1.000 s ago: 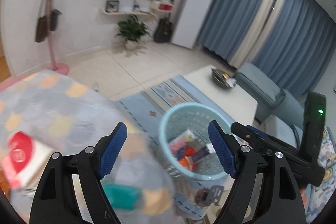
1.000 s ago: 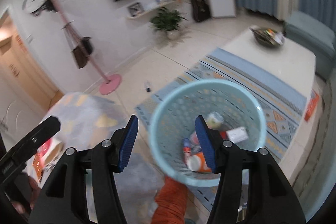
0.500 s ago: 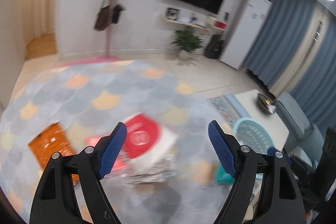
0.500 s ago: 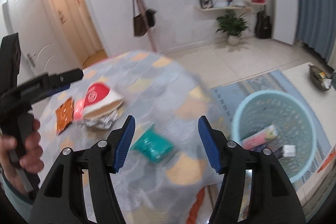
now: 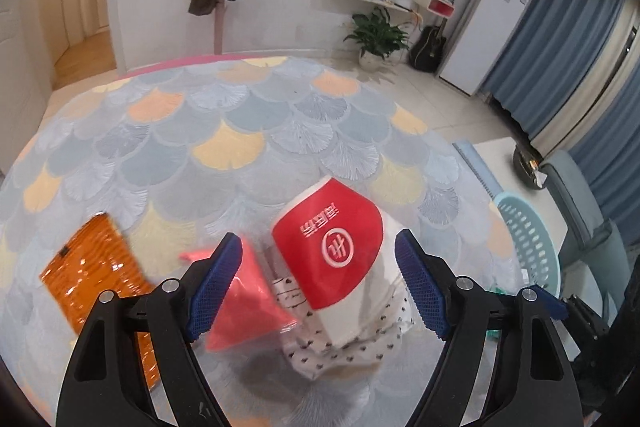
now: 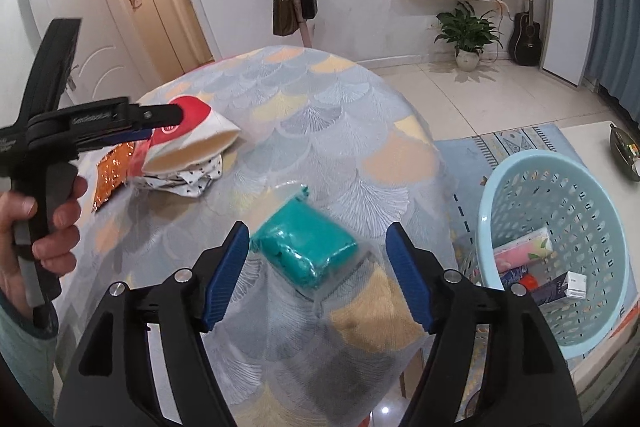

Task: Collect trash
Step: 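Grasp the red-white paper cup with the left tool while the right tool grasps the teal packet, then carry the cup and teal packet over the basket and open both tools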

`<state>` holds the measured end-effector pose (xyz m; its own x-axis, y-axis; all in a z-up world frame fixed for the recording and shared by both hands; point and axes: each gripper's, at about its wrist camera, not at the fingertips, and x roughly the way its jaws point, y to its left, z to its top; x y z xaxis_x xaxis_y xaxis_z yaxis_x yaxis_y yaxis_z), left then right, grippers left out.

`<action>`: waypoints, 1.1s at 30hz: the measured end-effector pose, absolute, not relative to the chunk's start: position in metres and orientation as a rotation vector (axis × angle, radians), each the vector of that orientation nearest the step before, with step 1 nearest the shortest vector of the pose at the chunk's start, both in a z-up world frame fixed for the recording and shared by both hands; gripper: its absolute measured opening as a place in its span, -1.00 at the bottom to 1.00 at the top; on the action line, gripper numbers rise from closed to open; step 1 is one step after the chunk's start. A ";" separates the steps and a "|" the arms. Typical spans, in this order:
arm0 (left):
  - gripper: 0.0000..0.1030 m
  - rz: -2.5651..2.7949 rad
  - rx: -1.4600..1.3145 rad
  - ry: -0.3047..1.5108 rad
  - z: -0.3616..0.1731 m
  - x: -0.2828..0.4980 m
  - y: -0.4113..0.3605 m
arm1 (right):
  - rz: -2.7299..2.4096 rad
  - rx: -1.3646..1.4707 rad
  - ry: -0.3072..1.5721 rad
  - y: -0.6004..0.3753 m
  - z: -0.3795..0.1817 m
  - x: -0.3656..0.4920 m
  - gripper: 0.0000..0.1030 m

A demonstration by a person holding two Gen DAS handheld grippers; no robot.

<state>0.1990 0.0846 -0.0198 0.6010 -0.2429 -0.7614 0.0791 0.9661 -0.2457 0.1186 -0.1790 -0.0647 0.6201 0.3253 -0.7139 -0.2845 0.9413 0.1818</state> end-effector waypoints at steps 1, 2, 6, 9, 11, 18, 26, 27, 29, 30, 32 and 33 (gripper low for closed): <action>0.44 -0.190 -0.187 0.912 -0.021 0.202 0.082 | 0.355 0.045 0.834 -0.179 -0.066 0.119 0.31; 0.41 -0.190 -0.182 0.918 -0.022 0.204 0.079 | 0.358 0.039 0.836 -0.178 -0.067 0.120 0.31; 0.38 -0.206 -0.183 0.946 -0.032 0.210 0.071 | 0.369 0.000 0.847 -0.172 -0.072 0.122 0.31; 0.29 -0.216 -0.163 0.952 -0.038 0.211 0.063 | 0.371 -0.015 0.853 -0.168 -0.075 0.124 0.31; 0.22 -0.231 -0.183 0.957 -0.041 0.212 0.063 | 0.369 -0.028 0.849 -0.166 -0.075 0.125 0.31; -0.01 -0.237 -0.202 0.902 -0.034 0.205 0.065 | 0.382 -0.049 0.846 -0.164 -0.074 0.122 0.29; -0.24 -0.252 -0.236 0.851 -0.014 0.195 0.064 | 0.381 -0.049 0.803 -0.157 -0.067 0.109 -0.31; -0.24 -0.252 -0.234 0.845 -0.011 0.194 0.063 | 0.377 -0.047 0.794 -0.158 -0.065 0.107 -0.31; -0.25 -0.262 -0.239 0.829 -0.005 0.191 0.061 | 0.367 -0.040 0.773 -0.162 -0.056 0.106 -0.32; -0.25 -0.267 -0.242 0.822 -0.003 0.189 0.062 | 0.361 -0.034 0.762 -0.164 -0.052 0.104 -0.32; -0.25 -0.280 -0.249 0.802 0.004 0.187 0.060 | 0.346 -0.024 0.736 -0.170 -0.044 0.102 -0.32; -0.25 -0.293 -0.255 0.789 0.009 0.185 0.059 | 0.337 -0.021 0.723 -0.173 -0.040 0.100 -0.32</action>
